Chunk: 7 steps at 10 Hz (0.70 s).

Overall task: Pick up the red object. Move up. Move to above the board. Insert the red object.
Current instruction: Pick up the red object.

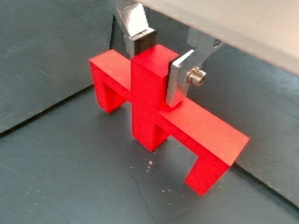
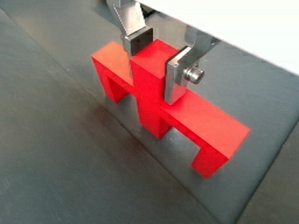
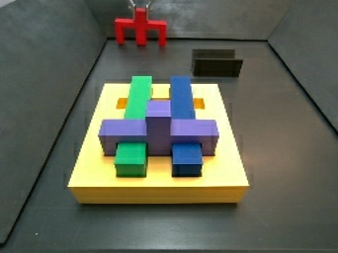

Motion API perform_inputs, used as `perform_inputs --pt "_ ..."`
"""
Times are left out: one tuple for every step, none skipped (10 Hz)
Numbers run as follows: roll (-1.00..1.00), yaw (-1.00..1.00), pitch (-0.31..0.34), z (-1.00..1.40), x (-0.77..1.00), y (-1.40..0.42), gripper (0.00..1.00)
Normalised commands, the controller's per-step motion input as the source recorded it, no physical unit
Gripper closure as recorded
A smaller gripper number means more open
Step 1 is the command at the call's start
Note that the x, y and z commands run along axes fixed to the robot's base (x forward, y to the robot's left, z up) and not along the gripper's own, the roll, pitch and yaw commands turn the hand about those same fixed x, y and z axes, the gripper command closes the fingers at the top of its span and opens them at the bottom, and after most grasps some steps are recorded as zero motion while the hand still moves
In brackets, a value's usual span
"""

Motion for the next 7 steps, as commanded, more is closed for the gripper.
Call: perform_inputs --pt "0.00 0.00 0.000 0.00 0.00 0.00 1.00" --pt "0.00 0.00 0.000 0.00 0.00 0.00 1.00" --pt "0.00 0.00 0.000 0.00 0.00 0.00 1.00" --pt "0.00 0.00 0.000 0.00 0.00 0.00 1.00" --pt "0.00 0.00 0.000 0.00 0.00 0.00 1.00" --pt "0.00 0.00 0.000 0.00 0.00 0.00 1.00" --pt "0.00 0.00 0.000 0.00 0.00 0.00 1.00"
